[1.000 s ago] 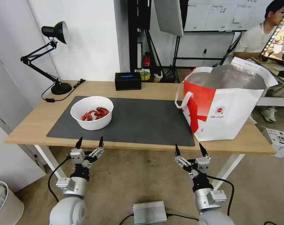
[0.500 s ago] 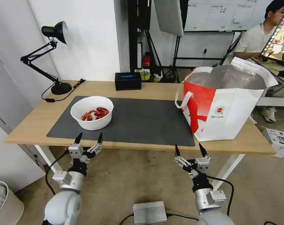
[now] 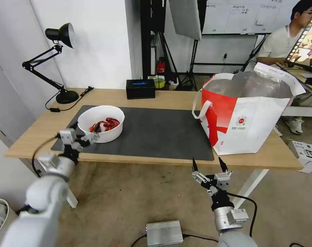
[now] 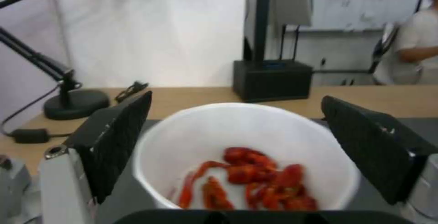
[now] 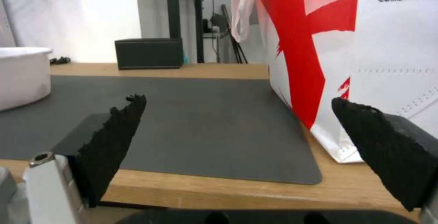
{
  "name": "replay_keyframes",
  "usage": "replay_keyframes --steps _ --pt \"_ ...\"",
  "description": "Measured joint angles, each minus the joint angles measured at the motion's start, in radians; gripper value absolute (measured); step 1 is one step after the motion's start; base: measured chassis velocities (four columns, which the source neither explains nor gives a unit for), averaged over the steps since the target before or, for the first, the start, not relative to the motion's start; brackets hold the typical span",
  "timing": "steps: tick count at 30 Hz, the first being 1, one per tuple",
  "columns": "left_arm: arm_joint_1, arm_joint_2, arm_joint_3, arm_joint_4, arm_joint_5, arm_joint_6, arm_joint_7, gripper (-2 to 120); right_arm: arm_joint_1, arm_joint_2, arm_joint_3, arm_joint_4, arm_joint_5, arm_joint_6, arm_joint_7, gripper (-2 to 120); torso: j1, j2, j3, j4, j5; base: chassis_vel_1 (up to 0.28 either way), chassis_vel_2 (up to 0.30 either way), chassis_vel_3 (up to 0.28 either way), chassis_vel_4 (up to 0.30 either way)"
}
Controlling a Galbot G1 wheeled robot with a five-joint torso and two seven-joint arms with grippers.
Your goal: Pick up the trash from the table and place it into the takeout bag.
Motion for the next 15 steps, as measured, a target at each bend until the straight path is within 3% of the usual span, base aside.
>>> replay_keyframes --steps 6,10,15 --pt "-0.103 0.108 0.054 0.049 -0.053 0.059 -0.041 100 0.0 0.0 0.0 0.0 0.0 0.0 0.0 100 0.0 0.0 0.0 0.0 0.0002 0.0 0.0 0.0 0.0" --pt "-0.153 0.144 0.096 0.078 -0.066 0.079 -0.056 100 0.0 0.0 0.0 0.0 0.0 0.0 0.0 100 0.0 0.0 0.0 0.0 0.0 0.0 0.0 0.0 0.0" --pt "-0.303 0.199 0.221 0.164 -0.115 0.132 -0.126 100 0.0 0.0 0.0 0.0 0.0 0.0 0.0 100 0.0 0.0 0.0 -0.0001 0.0001 0.0 0.0 0.0 0.0"
